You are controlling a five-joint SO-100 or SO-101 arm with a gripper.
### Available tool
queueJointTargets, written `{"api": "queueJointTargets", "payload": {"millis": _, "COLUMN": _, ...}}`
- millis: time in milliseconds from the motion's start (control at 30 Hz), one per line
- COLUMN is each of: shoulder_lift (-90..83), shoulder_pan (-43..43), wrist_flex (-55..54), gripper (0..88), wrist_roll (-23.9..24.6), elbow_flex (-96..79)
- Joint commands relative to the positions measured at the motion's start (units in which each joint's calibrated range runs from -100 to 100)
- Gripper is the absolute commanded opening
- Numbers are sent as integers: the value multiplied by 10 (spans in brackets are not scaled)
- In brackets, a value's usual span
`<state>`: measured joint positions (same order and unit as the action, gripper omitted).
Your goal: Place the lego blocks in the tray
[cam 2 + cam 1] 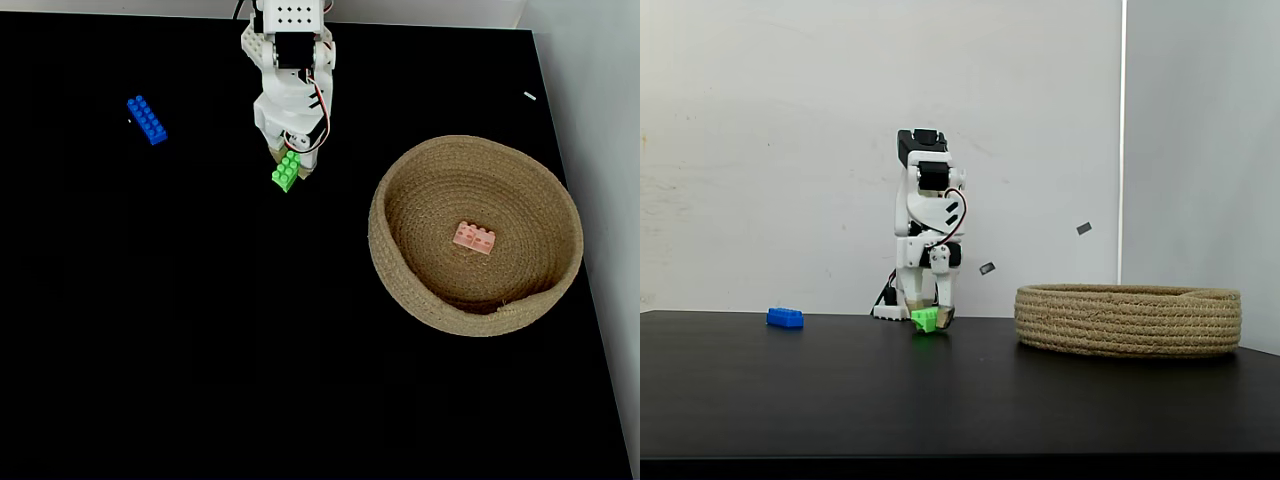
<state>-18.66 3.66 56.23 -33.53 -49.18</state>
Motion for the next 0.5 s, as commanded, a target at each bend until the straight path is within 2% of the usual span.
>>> {"api": "queueJointTargets", "payload": {"millis": 0, "shoulder_lift": -59, "shoulder_pan": 11, "wrist_flex": 21, "gripper": 0, "wrist_roll": -44, "elbow_flex": 111}}
{"api": "queueJointTargets", "payload": {"millis": 100, "shoulder_lift": -58, "shoulder_pan": -17, "wrist_flex": 54, "gripper": 0, "wrist_roll": -45, "elbow_flex": 220}}
{"api": "queueJointTargets", "payload": {"millis": 233, "shoulder_lift": -24, "shoulder_pan": -92, "wrist_flex": 112, "gripper": 0, "wrist_roll": -14, "elbow_flex": 366}}
{"api": "queueJointTargets", "payload": {"millis": 333, "shoulder_lift": 12, "shoulder_pan": -164, "wrist_flex": 118, "gripper": 0, "wrist_roll": 16, "elbow_flex": 420}}
{"api": "queueJointTargets", "payload": {"millis": 467, "shoulder_lift": 76, "shoulder_pan": -242, "wrist_flex": 107, "gripper": 0, "wrist_roll": 32, "elbow_flex": 473}}
